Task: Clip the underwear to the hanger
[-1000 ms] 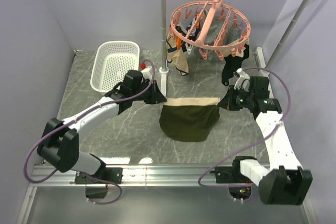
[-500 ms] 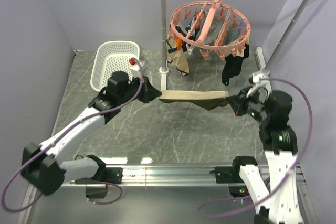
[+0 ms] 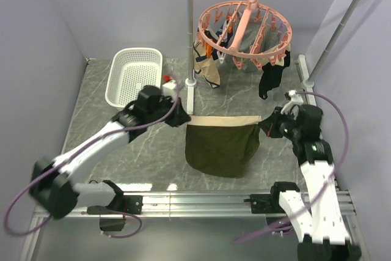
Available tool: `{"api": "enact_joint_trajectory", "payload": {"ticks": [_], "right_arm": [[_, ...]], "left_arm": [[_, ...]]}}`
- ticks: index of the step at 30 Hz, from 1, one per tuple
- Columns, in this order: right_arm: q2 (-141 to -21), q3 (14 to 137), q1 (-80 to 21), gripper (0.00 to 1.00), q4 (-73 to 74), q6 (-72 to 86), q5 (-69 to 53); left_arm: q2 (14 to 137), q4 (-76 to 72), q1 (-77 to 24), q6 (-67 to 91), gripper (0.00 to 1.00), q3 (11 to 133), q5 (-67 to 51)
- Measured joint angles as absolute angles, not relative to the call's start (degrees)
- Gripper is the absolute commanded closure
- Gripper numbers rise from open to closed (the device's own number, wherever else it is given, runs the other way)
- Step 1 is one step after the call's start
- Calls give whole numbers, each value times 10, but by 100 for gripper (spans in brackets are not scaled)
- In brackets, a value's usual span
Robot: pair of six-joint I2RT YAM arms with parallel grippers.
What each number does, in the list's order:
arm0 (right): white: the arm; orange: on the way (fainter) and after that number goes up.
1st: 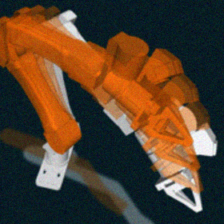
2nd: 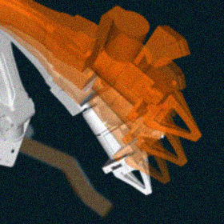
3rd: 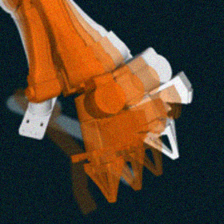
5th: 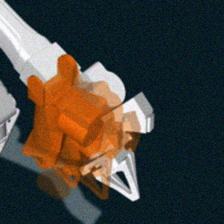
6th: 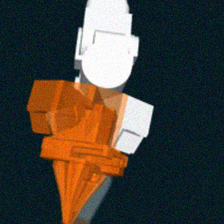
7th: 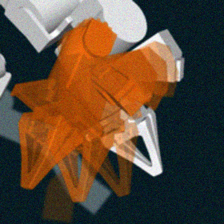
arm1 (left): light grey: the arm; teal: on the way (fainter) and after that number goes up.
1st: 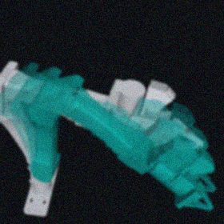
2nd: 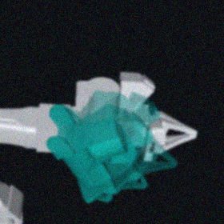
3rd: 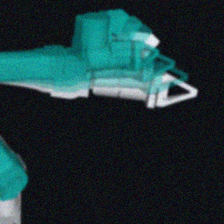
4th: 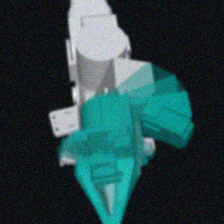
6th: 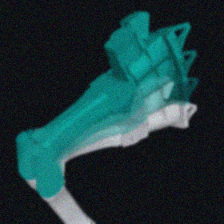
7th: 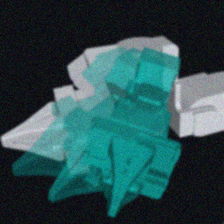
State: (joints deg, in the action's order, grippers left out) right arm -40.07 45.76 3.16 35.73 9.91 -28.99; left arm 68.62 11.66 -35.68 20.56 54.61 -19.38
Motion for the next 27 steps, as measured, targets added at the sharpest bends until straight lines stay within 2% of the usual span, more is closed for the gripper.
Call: {"api": "enact_joint_trajectory", "payload": {"ticks": [7,15,17,18,20,22,27], "right_arm": [[-626,415,33,100,279,138,-193],[-703,410,32,100,174,151,-157],[-721,410,33,91,149,154,-143],[-728,411,33,70,140,154,-137],[-740,411,33,50,127,157,-128],[-752,414,33,41,124,157,-120],[-752,431,35,36,162,149,-106]], "left_arm": [[967,130,-356,220,93,672,-154],[1073,98,-331,250,85,715,-140],[1080,83,-323,254,82,715,-136],[1083,75,-319,258,74,715,-136],[1084,57,-313,267,69,714,-136],[1084,43,-312,273,68,713,-137],[1054,31,-313,279,57,675,-145]]}}
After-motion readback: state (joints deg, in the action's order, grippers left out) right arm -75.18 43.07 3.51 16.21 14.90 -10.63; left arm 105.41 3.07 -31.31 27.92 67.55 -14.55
